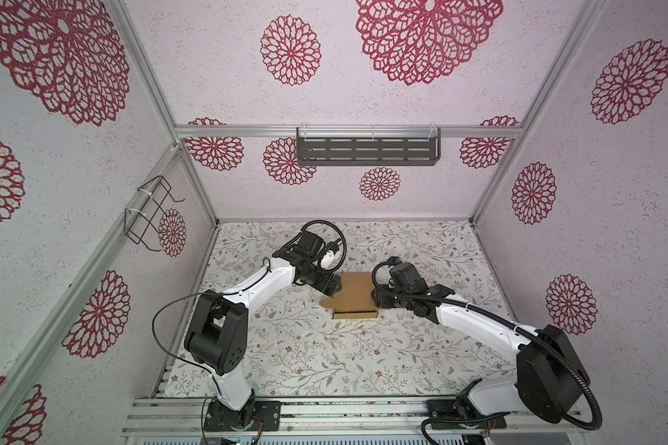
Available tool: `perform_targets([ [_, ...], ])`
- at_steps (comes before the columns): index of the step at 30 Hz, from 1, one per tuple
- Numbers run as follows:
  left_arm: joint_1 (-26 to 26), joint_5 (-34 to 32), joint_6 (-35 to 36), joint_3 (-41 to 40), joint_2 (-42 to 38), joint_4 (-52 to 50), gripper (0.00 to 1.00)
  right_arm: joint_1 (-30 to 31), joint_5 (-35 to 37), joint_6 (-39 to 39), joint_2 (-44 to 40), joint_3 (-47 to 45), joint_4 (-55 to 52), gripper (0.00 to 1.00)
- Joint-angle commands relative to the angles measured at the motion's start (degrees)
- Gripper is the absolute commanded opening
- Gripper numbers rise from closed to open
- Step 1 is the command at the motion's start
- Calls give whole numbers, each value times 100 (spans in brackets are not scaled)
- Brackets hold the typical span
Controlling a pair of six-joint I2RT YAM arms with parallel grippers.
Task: Assemble paper box
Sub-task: Close the paper box at the center of the table.
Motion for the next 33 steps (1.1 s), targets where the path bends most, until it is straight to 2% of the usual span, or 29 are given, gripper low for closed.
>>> perform_targets([
  [1,-95,-119,131,-80,74,32,87,-30,-62,-66,15,14,111,57],
  [13,-136,-135,121,-204,322,127,87,-26,-146,-51,227,-235,493,56],
  [33,-127,-347,197,-289,444,168,87,-27,-37,-149,723,-144,522,54],
])
